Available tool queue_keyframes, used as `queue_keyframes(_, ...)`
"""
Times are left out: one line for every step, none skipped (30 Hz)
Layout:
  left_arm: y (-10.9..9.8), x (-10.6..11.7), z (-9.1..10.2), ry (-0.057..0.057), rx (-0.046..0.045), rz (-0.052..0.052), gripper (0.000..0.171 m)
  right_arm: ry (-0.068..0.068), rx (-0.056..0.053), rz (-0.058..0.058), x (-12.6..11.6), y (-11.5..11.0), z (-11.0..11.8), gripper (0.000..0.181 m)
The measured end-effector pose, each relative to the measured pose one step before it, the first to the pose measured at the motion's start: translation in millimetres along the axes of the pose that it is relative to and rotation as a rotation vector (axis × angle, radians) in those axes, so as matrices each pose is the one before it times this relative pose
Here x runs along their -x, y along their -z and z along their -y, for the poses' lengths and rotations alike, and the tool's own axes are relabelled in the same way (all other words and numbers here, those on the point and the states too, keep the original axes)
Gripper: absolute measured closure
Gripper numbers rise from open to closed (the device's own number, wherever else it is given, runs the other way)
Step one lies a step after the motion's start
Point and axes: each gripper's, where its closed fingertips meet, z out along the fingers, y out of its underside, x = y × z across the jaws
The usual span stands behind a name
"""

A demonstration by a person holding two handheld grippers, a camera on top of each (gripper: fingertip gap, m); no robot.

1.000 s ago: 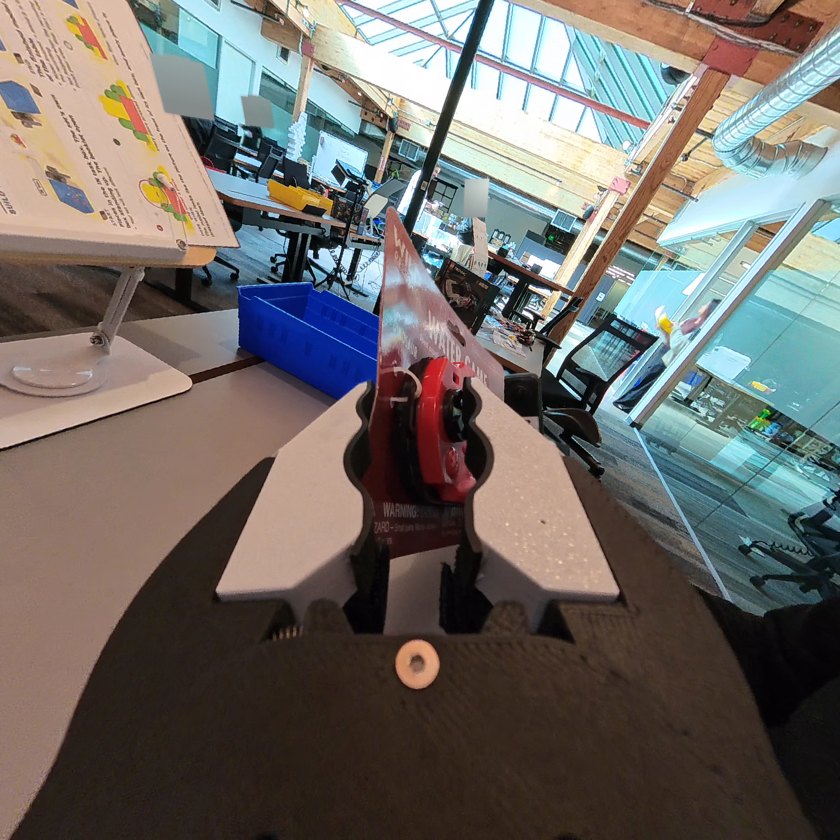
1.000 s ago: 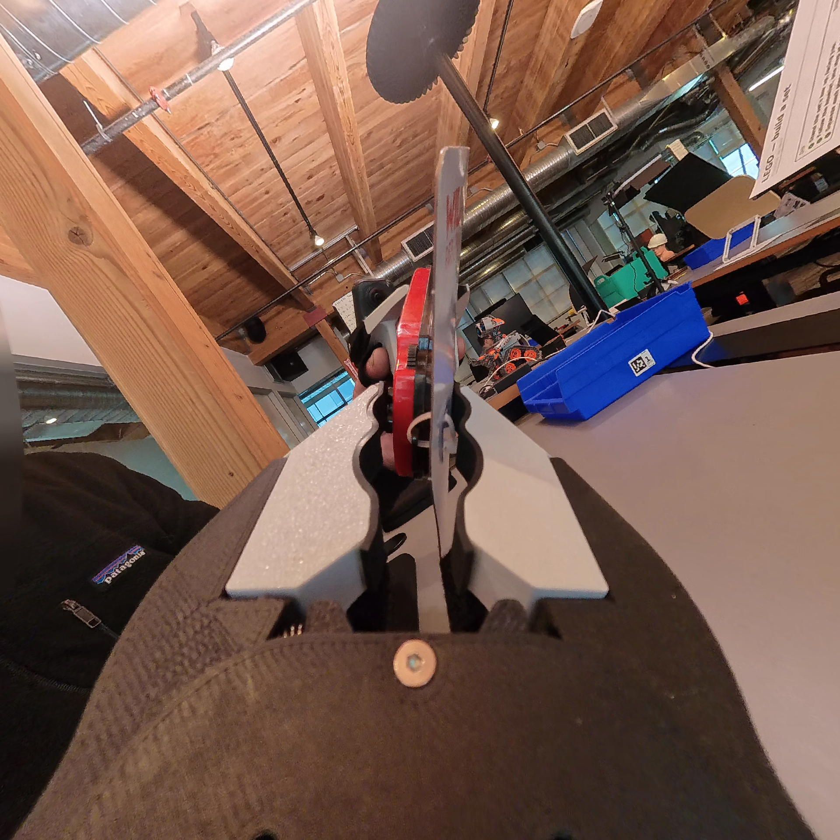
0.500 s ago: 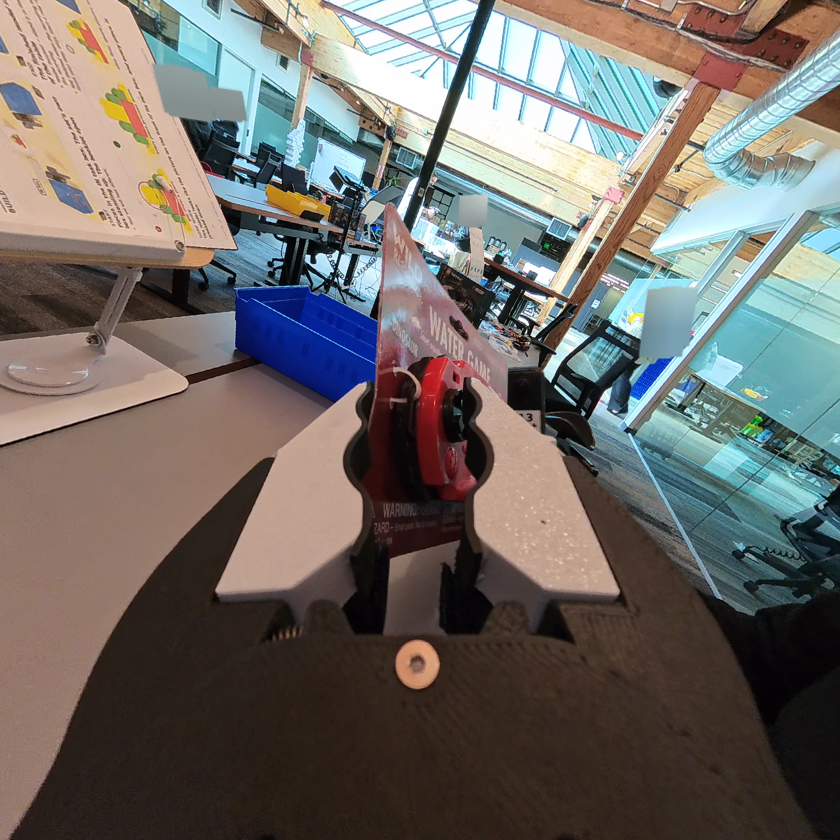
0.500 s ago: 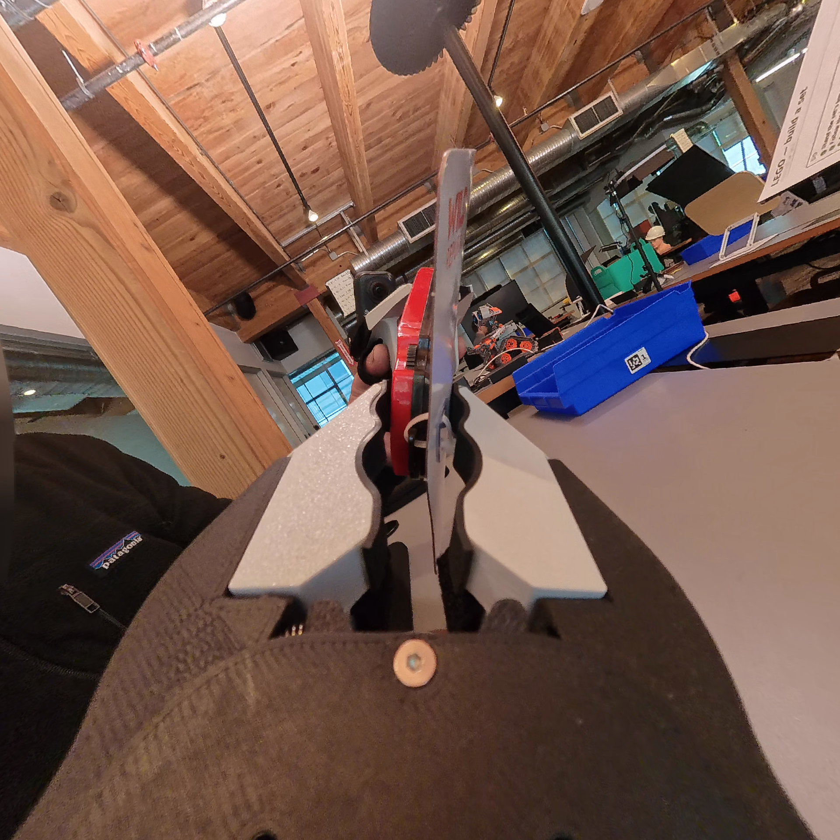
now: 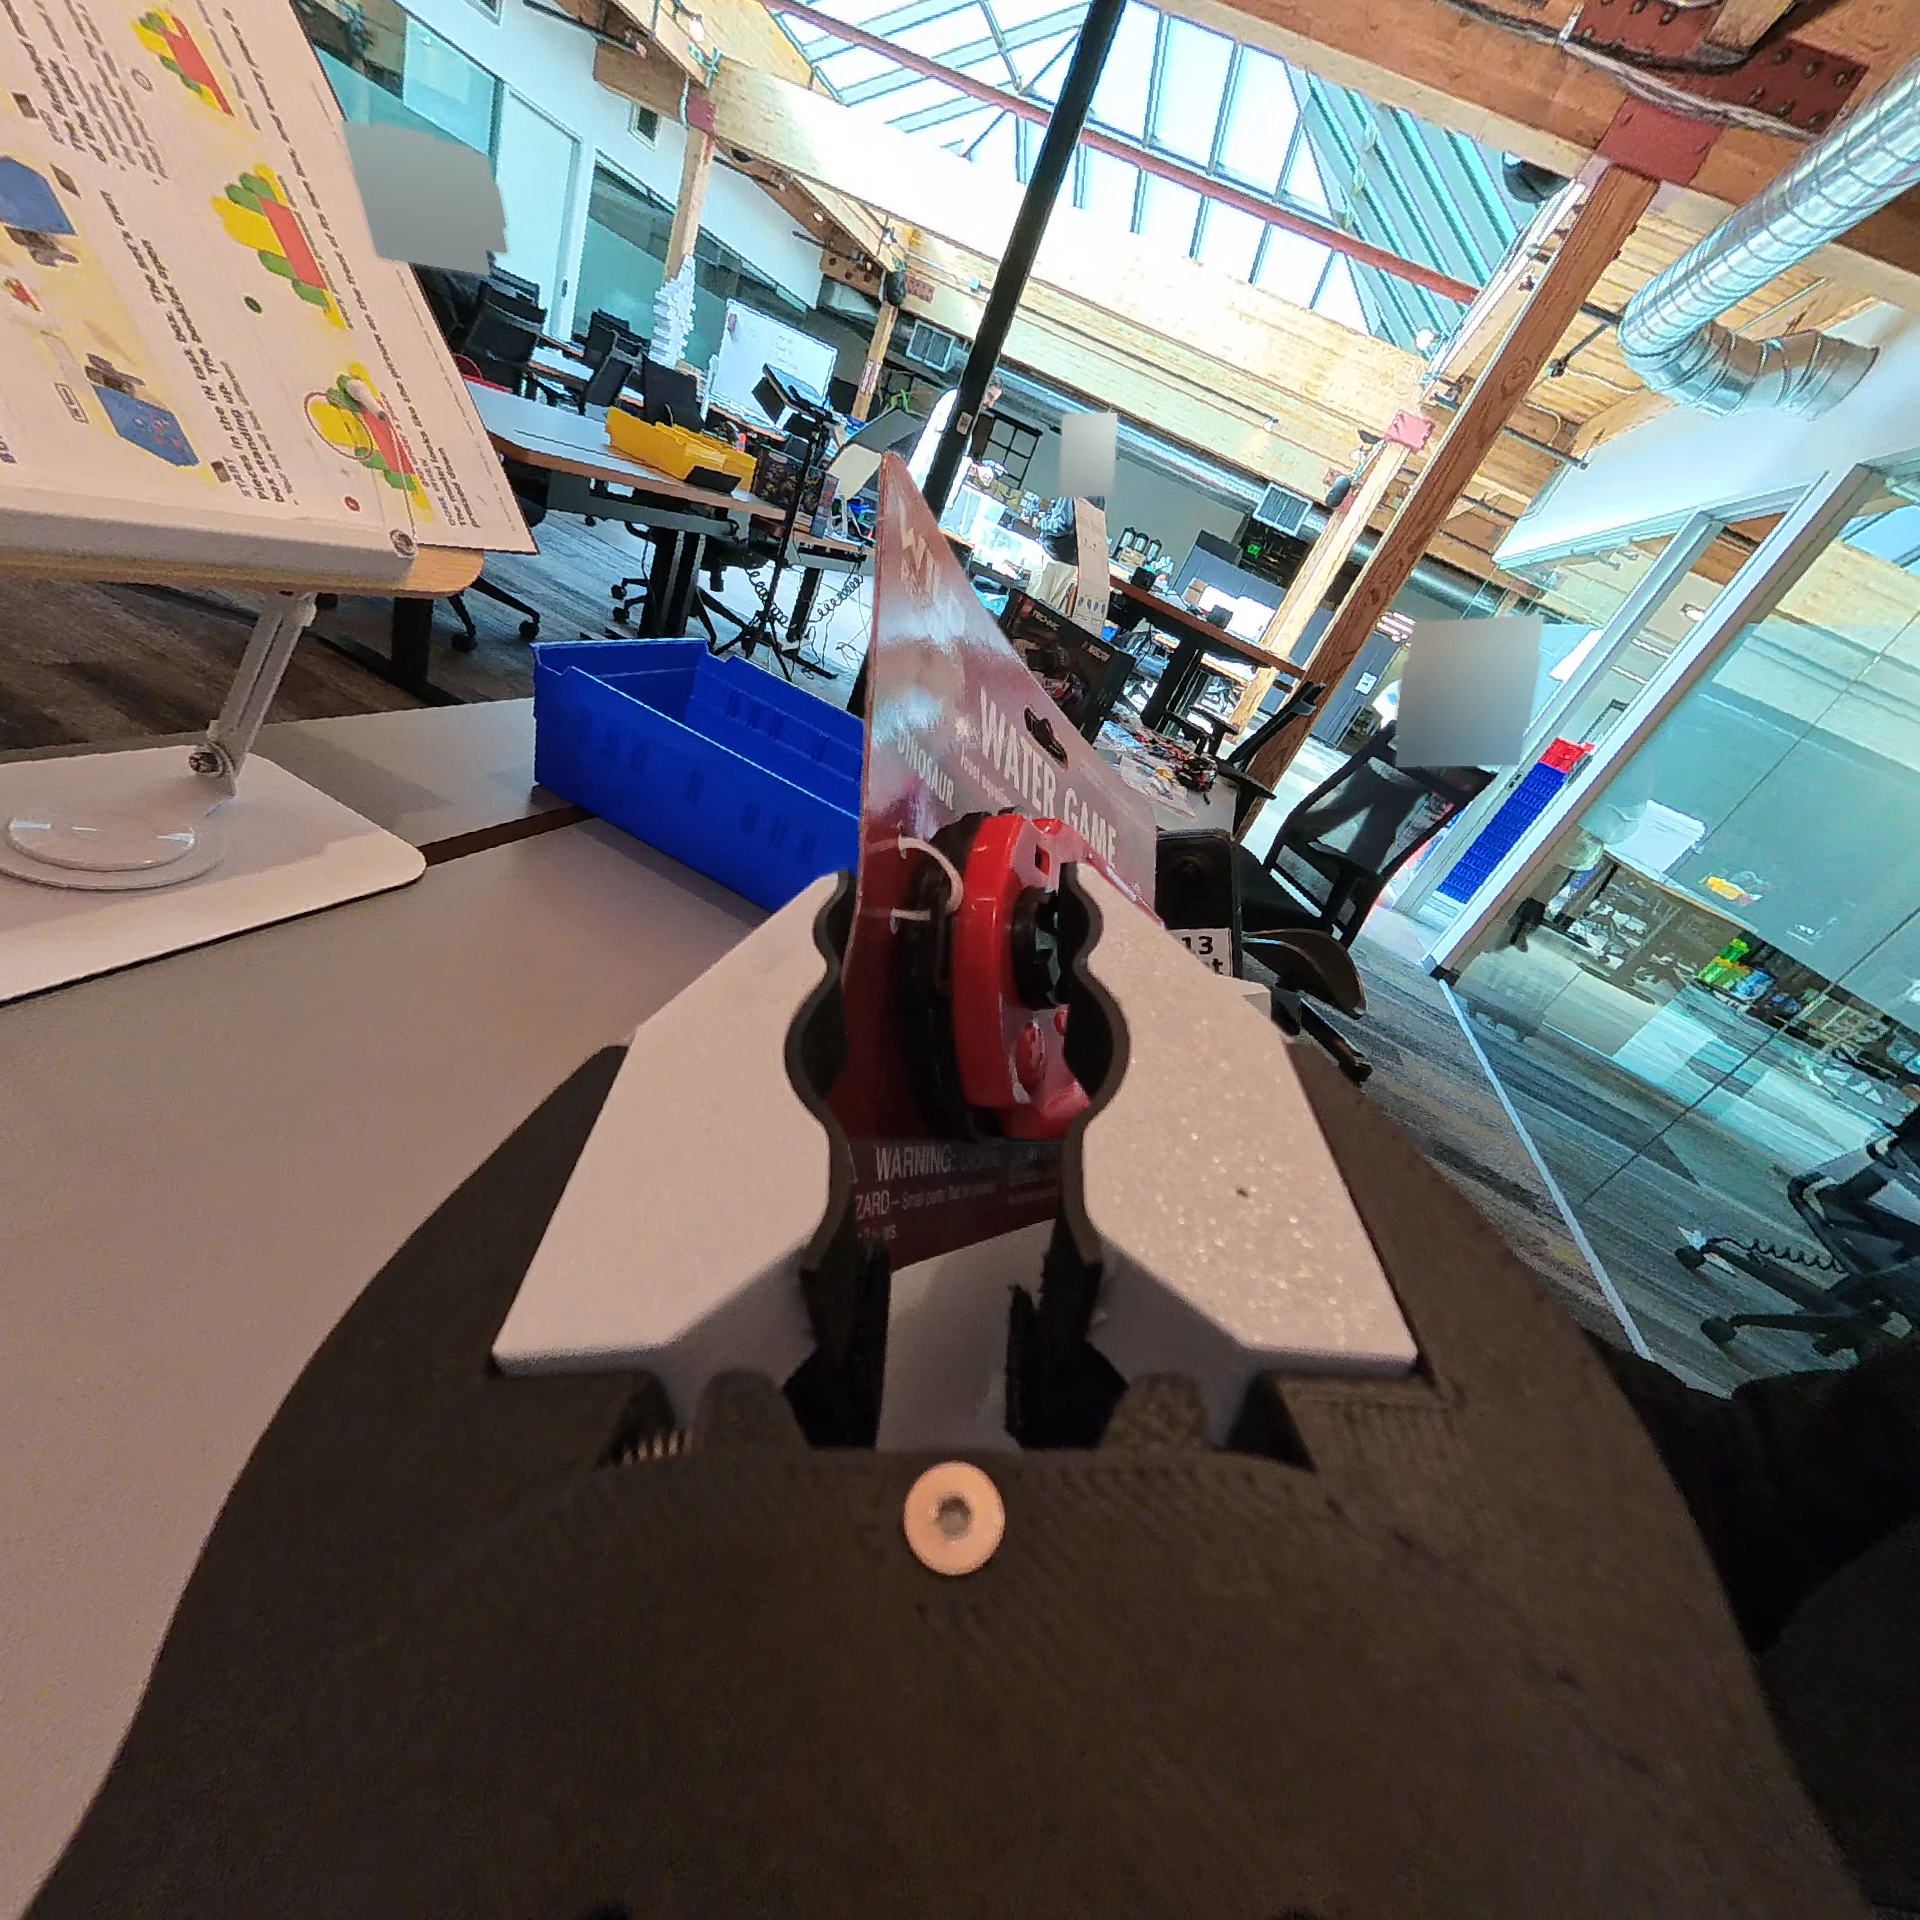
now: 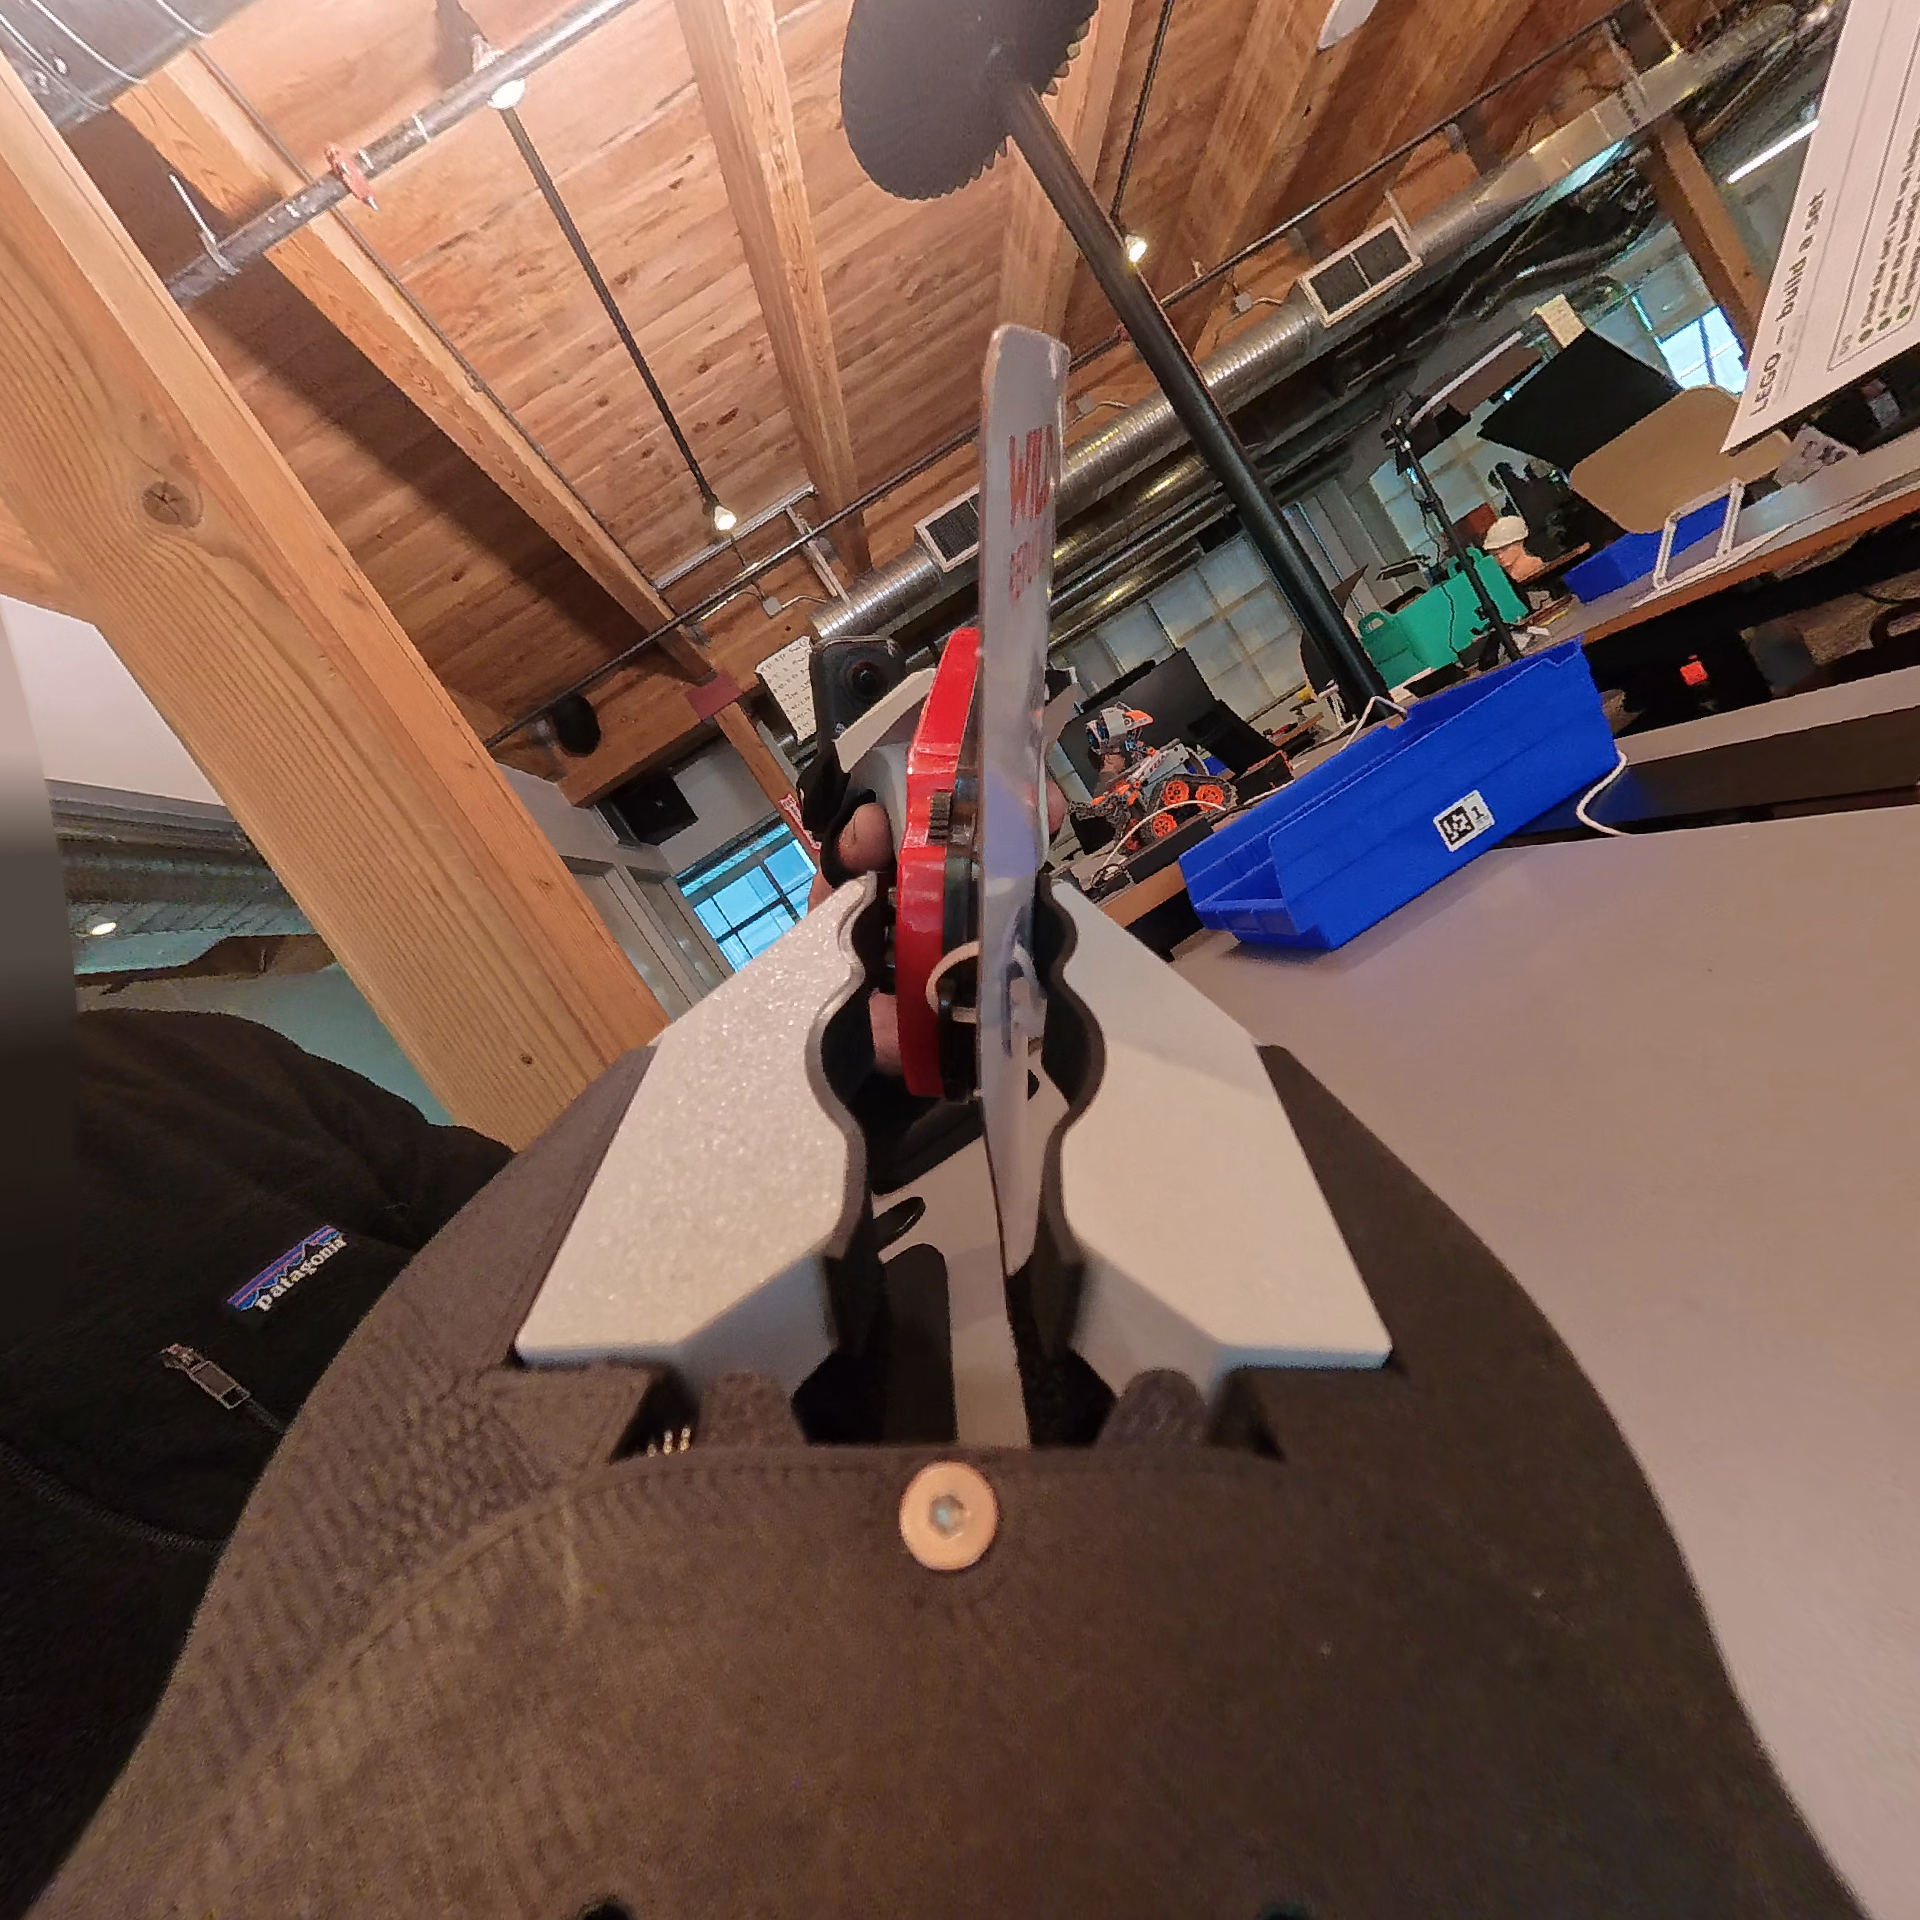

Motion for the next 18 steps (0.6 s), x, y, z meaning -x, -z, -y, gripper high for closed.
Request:
queue_keyframes(-0.39,-0.24,-1.19,0.0045,0.00159,-0.0038,0.135,0.0,0.0012,0.0017,0.16,0.26,-0.28,0.155)
queue_keyframes(-0.59,-0.88,-1.66,0.0025,0.00417,-0.006,0.135,0.0037,0.0044,-0.0032,-0.28,0.0,-0.7,0.155)
queue_keyframes(-0.68,0.16,-1.35,-0.0054,0.0031,0.0039,0.135,0.0041,0.002,-0.0023,-0.21,0.24,-0.26,0.155)
queue_keyframes(-0.15,-0.32,-0.33,-0.0038,-0.00046,0.0006,0.135,0.0022,0.0027,0.0012,0.06,0.37,-0.31,0.155)
queue_keyframes(-0.12,-0.87,0.01,-0.0015,-0.00037,-0.0044,0.135,0.0016,0.0023,0.003,0.17,0.48,-0.18,0.155)
queue_keyframes(-0.07,-0.71,-0.15,-0.0041,-0.00048,-0.0034,0.135,0.0009,-0.0001,0.0013,0.01,0.35,0.02,0.155)
queue_keyframes(-0.12,-0.18,-0.31,-0.0063,0.00013,0.0006,0.135,0.0026,0.0014,-0.0001,0.17,0.15,-0.03,0.155)
queue_keyframes(0.08,-0.01,-0.24,-0.0044,-0.00155,0.0003,0.135,0.0054,0.005,0.0,0.2,-0.03,-0.38,0.155)
queue_keyframes(0.44,-0.61,-0.11,-0.0024,-0.00273,-0.0039,0.135,0.0085,0.0042,-0.0008,0.35,0.06,-0.12,0.155)
queue_keyframes(0.41,-0.23,-0.32,-0.0016,-0.00264,-0.003,0.135,0.0084,0.0032,-0.0017,0.33,-0.08,0.18,0.156)
queue_keyframes(0.43,0.11,-0.49,-0.002,-0.00355,-0.001,0.135,0.0076,0.0076,-0.0013,0.25,-0.18,0.03,0.156)
queue_keyframes(0.74,-0.52,-0.37,-0.0043,-0.00737,-0.0063,0.135,0.0112,0.0102,0.0012,0.82,-0.07,0.22,0.156)
queue_keyframes(1.38,-0.99,-0.72,-0.0068,-0.00867,-0.0097,0.135,0.013,0.0144,-0.001,0.62,-0.16,0.45,0.156)
queue_keyframes(1.58,0.79,-2.17,-0.0058,-0.00432,-0.0004,0.135,0.0136,0.0278,-0.0077,-0.73,-0.23,-0.64,0.156)
queue_keyframes(2.01,2.39,-4.21,-0.0045,0.00129,0.0051,0.135,0.0168,0.0375,-0.0109,-1.76,-0.08,-0.99,0.156)
queue_keyframes(2.19,2.17,-6.41,-0.0029,0.00581,-0.0008,0.134,0.0193,0.0329,-0.009,-1.89,0.61,0.3,0.156)
queue_keyframes(2.09,2.11,-8.44,0.0015,0.01106,-0.0037,0.134,0.0148,0.0301,-0.0071,-2.37,0.91,0.57,0.156)
queue_keyframes(1.84,2.85,-9.76,-0.0018,0.01339,0.0019,0.132,0.0075,0.0366,-0.0056,-2.97,0.38,-1.12,0.157)
